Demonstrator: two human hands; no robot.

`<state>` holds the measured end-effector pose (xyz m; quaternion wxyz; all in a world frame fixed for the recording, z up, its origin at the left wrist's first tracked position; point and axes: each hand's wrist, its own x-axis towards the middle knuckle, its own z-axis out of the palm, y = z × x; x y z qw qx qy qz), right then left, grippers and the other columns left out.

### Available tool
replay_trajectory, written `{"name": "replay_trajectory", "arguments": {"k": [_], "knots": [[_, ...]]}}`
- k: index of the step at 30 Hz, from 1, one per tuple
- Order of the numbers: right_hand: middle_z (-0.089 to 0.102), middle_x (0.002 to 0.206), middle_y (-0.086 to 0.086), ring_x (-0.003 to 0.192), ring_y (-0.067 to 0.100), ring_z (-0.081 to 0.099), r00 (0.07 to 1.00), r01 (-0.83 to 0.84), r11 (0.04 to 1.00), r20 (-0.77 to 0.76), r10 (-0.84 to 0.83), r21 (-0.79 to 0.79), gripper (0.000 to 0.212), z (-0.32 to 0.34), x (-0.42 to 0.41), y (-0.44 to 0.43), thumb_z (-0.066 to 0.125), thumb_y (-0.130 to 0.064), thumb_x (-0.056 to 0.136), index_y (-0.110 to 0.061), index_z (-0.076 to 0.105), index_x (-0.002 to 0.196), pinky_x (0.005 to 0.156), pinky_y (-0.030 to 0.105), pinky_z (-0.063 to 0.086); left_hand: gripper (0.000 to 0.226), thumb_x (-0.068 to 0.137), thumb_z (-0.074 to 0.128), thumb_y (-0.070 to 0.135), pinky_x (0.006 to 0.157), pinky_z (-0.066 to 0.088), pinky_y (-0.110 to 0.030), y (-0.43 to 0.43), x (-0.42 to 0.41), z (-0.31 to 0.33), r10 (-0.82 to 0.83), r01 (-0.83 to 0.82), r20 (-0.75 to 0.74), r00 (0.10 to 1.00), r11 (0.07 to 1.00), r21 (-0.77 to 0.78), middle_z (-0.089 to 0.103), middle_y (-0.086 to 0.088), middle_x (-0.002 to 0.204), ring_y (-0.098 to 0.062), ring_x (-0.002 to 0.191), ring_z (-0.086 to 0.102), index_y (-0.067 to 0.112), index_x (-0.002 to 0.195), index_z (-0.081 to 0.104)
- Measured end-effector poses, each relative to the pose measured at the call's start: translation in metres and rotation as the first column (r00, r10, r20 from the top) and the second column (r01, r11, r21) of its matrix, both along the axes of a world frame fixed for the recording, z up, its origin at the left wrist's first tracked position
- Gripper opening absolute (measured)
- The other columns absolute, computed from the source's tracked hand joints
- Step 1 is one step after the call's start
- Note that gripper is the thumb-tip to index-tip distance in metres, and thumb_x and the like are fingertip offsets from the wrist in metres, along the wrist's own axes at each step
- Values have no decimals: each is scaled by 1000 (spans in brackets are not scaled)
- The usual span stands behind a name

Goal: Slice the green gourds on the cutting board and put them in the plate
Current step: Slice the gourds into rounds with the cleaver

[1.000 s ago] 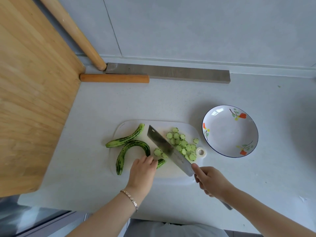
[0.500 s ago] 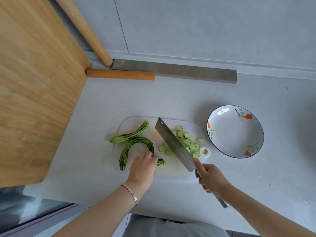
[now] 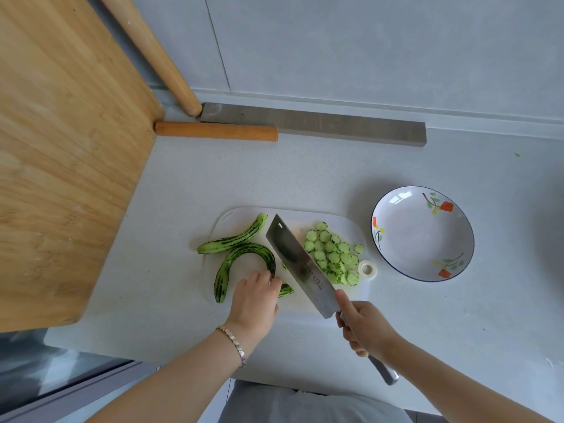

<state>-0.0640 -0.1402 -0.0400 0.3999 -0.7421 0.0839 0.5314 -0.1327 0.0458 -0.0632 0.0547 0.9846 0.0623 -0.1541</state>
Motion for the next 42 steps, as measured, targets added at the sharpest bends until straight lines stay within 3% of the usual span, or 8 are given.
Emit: {"name": "replay_trajectory", "arguments": {"k": [5, 8, 9, 11, 14, 29, 38, 42], "knots": [[29, 40, -5, 34, 10, 21, 999, 25, 1000, 23, -25, 7, 52, -5, 1, -1, 37, -54, 92, -12, 38, 62, 38, 17, 21, 31, 82, 66, 22, 75, 44, -29, -1, 2, 1, 9, -8, 24, 1000, 999, -33, 57, -4, 107, -21, 98, 52, 14, 112, 59], [29, 41, -4, 33, 10, 22, 997, 42, 999, 59, -41, -11, 52, -6, 7, -5, 38, -53, 93, -11, 39, 62, 37, 17, 21, 32, 88, 57, 14, 82, 42, -32, -4, 1, -4, -3, 3, 10, 1000, 998, -60, 53, -6, 115, -24, 107, 49, 11, 119, 54], [29, 41, -4, 33, 10, 22, 996, 56, 998, 66, -55, -13, 52, -6, 11, -6, 38, -53, 93, -11, 39, 62, 37, 16, 21, 31, 83, 63, 12, 78, 45, -33, -5, 2, -3, -16, 19, 40, 999, 997, -73, 57, -7, 109, -25, 101, 52, 10, 113, 58], [29, 40, -4, 32, 10, 22, 994, 79, 997, 80, -78, -18, 52, -4, 18, -9, 39, -52, 93, -11, 39, 61, 36, 16, 21, 36, 53, 84, 7, 55, 49, -29, -8, 4, -4, -53, 58, 56, 997, 992, -109, 62, -6, 82, -23, 74, 59, 10, 85, 68], [29, 39, -5, 32, 9, 22, 992, 79, 997, 98, -77, -13, 51, 0, 27, -12, 40, -51, 93, -11, 40, 61, 35, 17, 21, 47, 25, 87, -2, 40, 42, -23, -12, 12, -9, -76, 86, 83, 994, 989, -122, 57, -1, 64, -19, 55, 55, 12, 65, 67], [31, 42, -6, 36, 10, 24, 983, -134, 988, 119, 142, -70, 53, 0, 18, -14, 40, -59, 89, -14, 42, 62, 39, 19, 23, 34, 36, 84, -1, 38, 44, -26, -11, 0, -17, 18, 26, 197, 980, 976, -216, 58, -4, 64, -23, 55, 56, 10, 62, 66], [30, 40, -6, 33, 9, 23, 993, 2, 998, 118, 4, -55, 51, 1, 24, -17, 40, -53, 92, -12, 40, 62, 37, 18, 22, 43, 31, 83, -11, 39, 43, -25, -16, 8, -25, 36, 11, 216, 976, 977, -212, 59, -3, 67, -22, 58, 56, 10, 65, 68], [31, 39, -6, 31, 8, 23, 993, -15, 999, 114, 19, -37, 52, 10, 30, -18, 39, -53, 93, -12, 40, 61, 36, 16, 22, 40, 28, 83, -12, 39, 39, -20, -21, 18, -21, 39, 15, 224, 974, 972, -234, 58, -2, 63, -20, 55, 55, 9, 59, 67]]}}
